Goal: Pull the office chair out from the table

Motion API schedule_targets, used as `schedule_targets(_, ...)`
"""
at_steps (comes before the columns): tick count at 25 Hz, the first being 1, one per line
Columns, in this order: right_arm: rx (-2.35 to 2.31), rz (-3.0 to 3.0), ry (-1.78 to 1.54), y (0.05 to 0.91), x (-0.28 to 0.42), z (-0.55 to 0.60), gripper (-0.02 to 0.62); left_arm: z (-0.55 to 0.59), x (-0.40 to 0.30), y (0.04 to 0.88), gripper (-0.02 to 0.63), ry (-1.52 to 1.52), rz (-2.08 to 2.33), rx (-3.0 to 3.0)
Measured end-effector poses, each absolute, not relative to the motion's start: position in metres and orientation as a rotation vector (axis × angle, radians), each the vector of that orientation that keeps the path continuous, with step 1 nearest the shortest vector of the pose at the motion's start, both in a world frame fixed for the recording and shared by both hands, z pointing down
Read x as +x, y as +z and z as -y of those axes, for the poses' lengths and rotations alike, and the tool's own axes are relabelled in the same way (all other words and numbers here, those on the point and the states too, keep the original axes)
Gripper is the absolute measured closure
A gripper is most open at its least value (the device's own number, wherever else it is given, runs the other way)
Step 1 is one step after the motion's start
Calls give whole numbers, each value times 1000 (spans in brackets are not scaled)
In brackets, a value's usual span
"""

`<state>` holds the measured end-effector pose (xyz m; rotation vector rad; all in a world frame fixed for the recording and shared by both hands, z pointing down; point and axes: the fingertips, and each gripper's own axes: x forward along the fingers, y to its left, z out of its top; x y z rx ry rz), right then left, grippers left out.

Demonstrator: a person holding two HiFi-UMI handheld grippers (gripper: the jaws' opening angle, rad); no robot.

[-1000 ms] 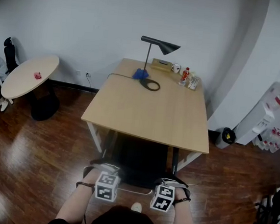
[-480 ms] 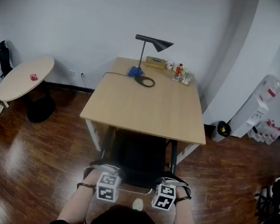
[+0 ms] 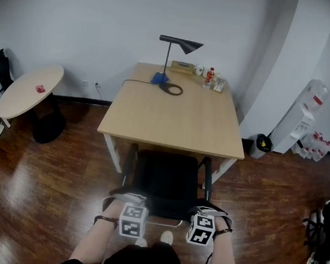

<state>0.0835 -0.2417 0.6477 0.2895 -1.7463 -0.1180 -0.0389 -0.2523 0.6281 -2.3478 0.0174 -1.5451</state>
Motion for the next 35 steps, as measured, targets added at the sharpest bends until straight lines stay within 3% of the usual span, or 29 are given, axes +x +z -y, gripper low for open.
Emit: schedule_targets(35,218,1787,-74,646,78,119,506,132,-43,631,506,-1594,-59,-2371)
